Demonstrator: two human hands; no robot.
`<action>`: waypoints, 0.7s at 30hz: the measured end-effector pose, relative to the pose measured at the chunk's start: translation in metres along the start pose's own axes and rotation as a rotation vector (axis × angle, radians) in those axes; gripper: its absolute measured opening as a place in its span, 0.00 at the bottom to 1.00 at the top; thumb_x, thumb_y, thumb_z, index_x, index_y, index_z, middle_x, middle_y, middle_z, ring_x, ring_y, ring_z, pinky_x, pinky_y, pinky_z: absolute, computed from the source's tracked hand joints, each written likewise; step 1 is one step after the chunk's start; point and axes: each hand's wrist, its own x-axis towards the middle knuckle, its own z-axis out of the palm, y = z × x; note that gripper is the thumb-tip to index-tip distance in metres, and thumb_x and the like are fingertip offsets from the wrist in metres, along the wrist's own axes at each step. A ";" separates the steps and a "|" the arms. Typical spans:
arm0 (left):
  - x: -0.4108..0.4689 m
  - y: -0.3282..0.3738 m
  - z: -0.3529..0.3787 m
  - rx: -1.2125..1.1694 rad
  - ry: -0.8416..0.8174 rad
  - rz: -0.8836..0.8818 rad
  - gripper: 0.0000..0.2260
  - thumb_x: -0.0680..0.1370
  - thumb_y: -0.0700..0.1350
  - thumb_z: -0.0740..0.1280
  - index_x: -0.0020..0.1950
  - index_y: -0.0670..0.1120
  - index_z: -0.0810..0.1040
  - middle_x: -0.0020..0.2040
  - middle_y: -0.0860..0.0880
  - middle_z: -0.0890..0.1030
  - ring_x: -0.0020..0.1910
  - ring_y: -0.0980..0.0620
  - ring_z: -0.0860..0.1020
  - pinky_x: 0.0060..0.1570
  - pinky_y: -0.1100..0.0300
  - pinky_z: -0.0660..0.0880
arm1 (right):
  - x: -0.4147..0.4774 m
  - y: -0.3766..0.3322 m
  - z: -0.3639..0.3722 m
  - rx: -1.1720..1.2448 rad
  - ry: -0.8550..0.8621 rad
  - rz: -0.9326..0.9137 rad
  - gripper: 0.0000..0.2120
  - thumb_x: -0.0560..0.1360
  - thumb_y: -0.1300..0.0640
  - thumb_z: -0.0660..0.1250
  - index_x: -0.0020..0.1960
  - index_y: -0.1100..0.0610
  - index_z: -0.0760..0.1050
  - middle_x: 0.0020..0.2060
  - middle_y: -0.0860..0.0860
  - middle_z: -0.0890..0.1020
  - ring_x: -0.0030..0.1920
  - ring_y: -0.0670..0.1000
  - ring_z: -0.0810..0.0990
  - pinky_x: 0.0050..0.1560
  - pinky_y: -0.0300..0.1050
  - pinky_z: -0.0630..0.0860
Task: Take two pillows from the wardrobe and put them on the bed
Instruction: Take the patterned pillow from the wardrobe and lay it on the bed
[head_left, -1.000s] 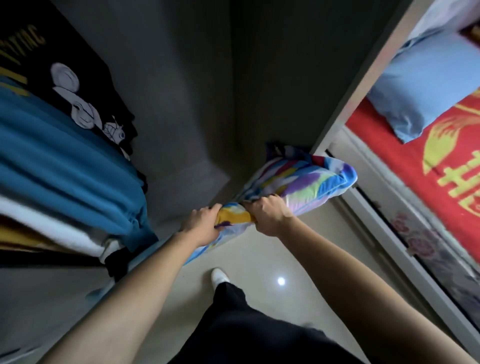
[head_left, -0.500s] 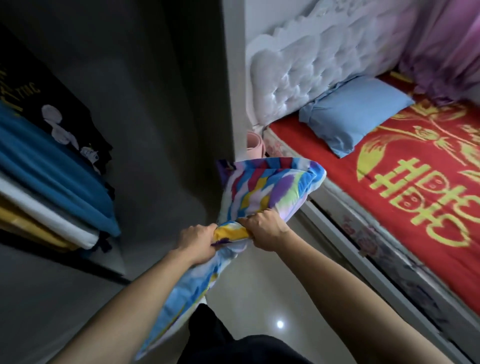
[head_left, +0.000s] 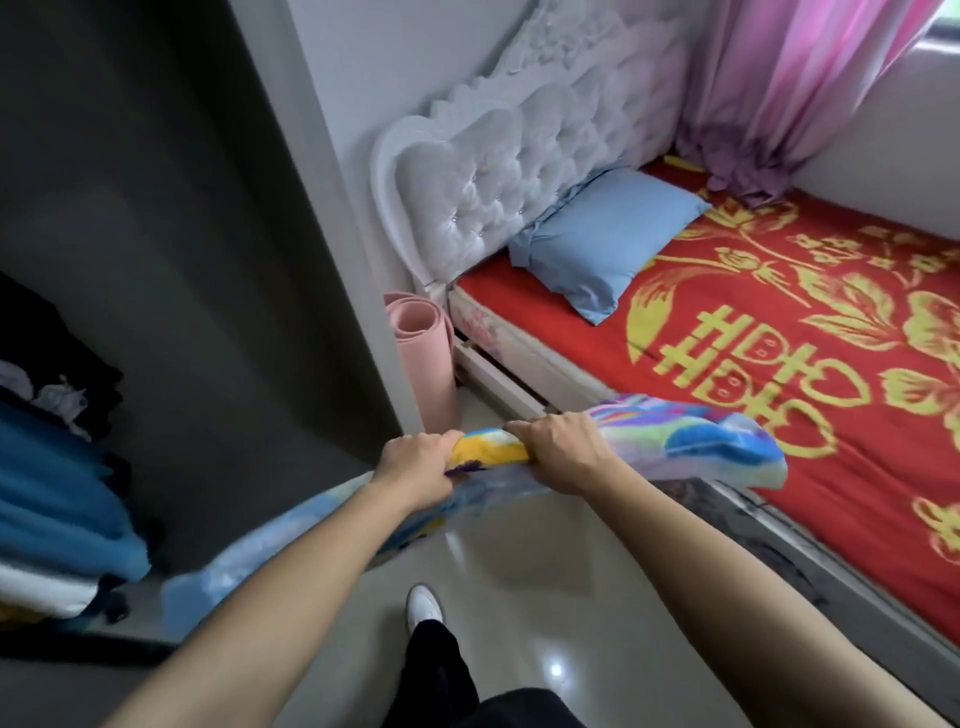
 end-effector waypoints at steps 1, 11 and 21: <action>0.016 0.006 -0.004 0.001 0.008 0.031 0.20 0.74 0.59 0.65 0.65 0.57 0.69 0.58 0.49 0.81 0.55 0.41 0.79 0.51 0.51 0.75 | 0.001 0.013 -0.003 0.004 -0.005 0.040 0.20 0.71 0.49 0.67 0.63 0.46 0.73 0.52 0.50 0.84 0.52 0.57 0.83 0.41 0.48 0.73; 0.194 0.001 -0.026 -0.107 0.027 0.208 0.42 0.67 0.66 0.72 0.76 0.59 0.57 0.67 0.51 0.76 0.63 0.45 0.75 0.57 0.51 0.73 | 0.065 0.140 -0.044 -0.009 0.070 0.334 0.24 0.68 0.49 0.67 0.65 0.42 0.73 0.55 0.46 0.84 0.54 0.55 0.82 0.44 0.48 0.75; 0.357 0.033 -0.080 -0.237 0.368 0.392 0.13 0.73 0.52 0.67 0.57 0.57 0.77 0.41 0.47 0.85 0.41 0.40 0.82 0.35 0.54 0.72 | 0.146 0.251 -0.083 -0.104 0.191 0.600 0.26 0.72 0.51 0.66 0.70 0.42 0.70 0.63 0.45 0.80 0.60 0.55 0.78 0.60 0.52 0.71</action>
